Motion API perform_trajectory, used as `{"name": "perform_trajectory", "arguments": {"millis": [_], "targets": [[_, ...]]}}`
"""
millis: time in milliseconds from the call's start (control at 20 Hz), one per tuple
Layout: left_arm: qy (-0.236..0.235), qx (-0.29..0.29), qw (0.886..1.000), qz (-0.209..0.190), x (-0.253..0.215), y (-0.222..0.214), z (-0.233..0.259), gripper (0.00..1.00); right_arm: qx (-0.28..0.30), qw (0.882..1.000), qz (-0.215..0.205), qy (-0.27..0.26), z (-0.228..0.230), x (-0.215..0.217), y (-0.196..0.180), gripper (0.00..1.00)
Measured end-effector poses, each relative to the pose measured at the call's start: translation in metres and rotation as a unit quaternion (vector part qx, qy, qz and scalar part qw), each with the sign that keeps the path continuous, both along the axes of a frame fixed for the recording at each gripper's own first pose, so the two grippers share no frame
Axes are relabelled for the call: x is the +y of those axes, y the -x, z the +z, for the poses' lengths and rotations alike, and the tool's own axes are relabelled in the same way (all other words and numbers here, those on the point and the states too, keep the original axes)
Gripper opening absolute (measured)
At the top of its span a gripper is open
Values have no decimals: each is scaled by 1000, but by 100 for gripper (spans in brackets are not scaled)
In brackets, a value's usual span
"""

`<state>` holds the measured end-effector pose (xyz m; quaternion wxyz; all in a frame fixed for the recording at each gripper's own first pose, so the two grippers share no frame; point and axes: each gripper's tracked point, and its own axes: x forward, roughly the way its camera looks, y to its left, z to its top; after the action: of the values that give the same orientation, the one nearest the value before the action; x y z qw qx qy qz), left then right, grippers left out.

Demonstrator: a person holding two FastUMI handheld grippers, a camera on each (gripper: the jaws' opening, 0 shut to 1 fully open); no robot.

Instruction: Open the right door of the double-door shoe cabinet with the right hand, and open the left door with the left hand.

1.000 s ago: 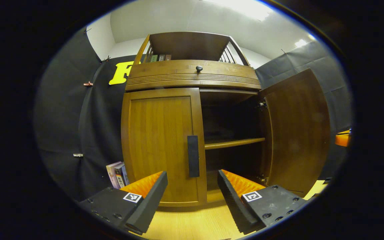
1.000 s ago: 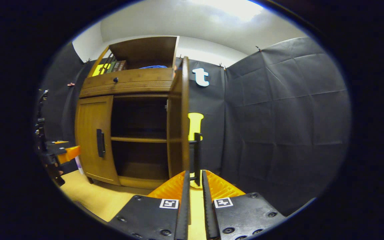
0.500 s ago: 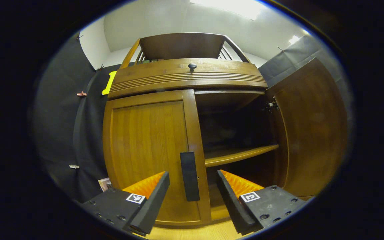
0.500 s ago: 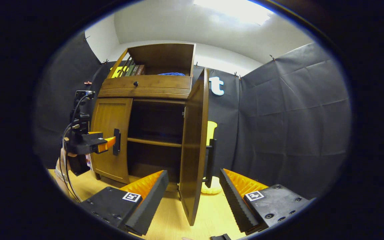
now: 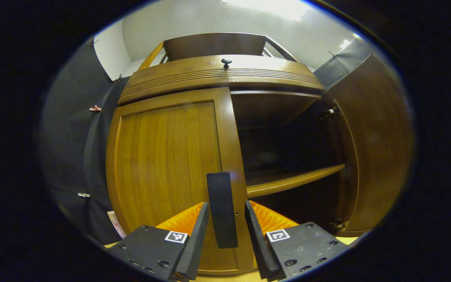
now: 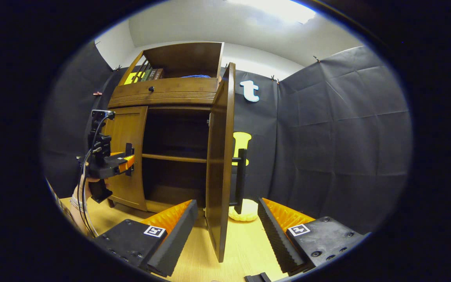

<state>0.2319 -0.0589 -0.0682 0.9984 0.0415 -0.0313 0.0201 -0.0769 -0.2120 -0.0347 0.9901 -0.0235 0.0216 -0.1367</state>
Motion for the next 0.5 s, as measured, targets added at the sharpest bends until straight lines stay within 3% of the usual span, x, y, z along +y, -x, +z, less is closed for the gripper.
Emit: {"name": "perform_trajectory", "arguments": {"millis": [250, 400, 500], "targets": [[-6, 6, 1000, 15, 4, -20, -11, 52, -2, 1000, -3, -6, -3, -7, -3, 96], [-15, 11, 1000, 18, 5, -22, -13, 39, -2, 1000, 1, -14, -3, -7, -4, 96], [-22, 16, 1000, 14, 6, -21, -15, 37, 0, 1000, 3, -20, -4, -6, -5, 96]]}}
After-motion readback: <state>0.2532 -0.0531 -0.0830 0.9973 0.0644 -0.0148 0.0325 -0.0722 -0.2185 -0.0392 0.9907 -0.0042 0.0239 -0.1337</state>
